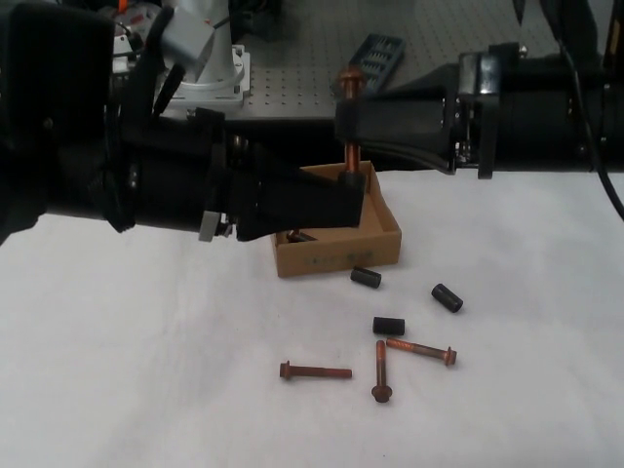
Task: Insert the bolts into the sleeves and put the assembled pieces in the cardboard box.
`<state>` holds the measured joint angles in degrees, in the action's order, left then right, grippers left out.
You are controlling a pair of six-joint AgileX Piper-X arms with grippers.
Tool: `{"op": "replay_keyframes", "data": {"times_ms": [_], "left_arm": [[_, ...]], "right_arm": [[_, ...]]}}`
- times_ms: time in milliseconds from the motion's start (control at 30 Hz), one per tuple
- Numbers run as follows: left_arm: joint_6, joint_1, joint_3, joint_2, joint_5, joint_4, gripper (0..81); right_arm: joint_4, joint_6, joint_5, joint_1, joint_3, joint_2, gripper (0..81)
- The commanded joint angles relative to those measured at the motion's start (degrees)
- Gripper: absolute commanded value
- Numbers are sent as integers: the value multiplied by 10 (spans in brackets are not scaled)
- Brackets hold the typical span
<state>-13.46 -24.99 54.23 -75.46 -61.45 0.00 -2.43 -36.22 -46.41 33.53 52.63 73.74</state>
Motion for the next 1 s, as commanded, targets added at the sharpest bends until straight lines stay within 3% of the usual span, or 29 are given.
{"op": "replay_keyframes", "data": {"times_ms": [0,200,533,967], "left_arm": [[-4,2,4,4,8,-17,6],[-4,2,4,4,42,-17,6],[-4,2,4,4,42,-17,6],[7,2,4,4,48,-25,6]], "right_arm": [[21,17,7,0,0,-7,27],[76,70,36,0,0,-36,27],[115,107,43,0,0,-42,27],[124,131,-26,0,0,-42,27]]}}
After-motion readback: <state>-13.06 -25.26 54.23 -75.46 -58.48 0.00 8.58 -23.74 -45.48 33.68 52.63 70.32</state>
